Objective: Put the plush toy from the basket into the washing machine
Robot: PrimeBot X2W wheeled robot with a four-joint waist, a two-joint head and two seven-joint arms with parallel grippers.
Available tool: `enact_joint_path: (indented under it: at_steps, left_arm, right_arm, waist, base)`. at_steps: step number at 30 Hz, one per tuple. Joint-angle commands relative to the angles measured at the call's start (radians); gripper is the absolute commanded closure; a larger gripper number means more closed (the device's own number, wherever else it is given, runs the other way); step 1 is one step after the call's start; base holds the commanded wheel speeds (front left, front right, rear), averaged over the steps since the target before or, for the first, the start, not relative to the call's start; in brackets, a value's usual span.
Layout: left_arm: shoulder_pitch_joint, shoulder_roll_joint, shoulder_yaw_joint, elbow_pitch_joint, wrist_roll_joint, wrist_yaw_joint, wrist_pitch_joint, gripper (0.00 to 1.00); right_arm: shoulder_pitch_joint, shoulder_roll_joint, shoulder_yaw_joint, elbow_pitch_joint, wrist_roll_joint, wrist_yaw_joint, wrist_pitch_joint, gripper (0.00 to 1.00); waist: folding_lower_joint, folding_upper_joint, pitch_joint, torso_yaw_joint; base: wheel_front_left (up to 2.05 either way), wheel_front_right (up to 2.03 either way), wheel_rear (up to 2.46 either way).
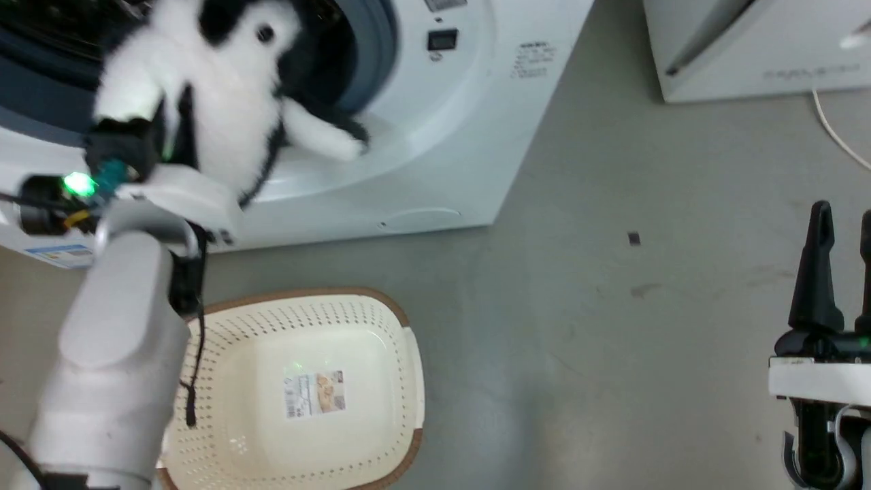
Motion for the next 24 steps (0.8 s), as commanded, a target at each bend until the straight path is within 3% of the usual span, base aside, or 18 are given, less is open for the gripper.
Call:
enact_joint_path:
  at_steps: [1,24]
  left_arm:
    - [-0.031,0.008,0.014,0.0,0.004,-0.004,-0.007,1.0]
    - [-0.468,0.166,0.145,0.159,0.033,-0.056,-0.007,1.0]
  right_arm:
    - [-0.017,-0.001,0.002,-0.004,0.013,-0.001,-0.004,0.0]
    - [-0.142,-0.001,0.033,-0.018,0.086,-0.001,-0.004,0.0]
  waist:
    - [-0.0001,0.0,0.045,-0.036]
    - [-0.0001,0.0,0.317,-0.152]
  base:
    - [0.0,0.0,0.0]
    - [0.0,0.0,0.0]
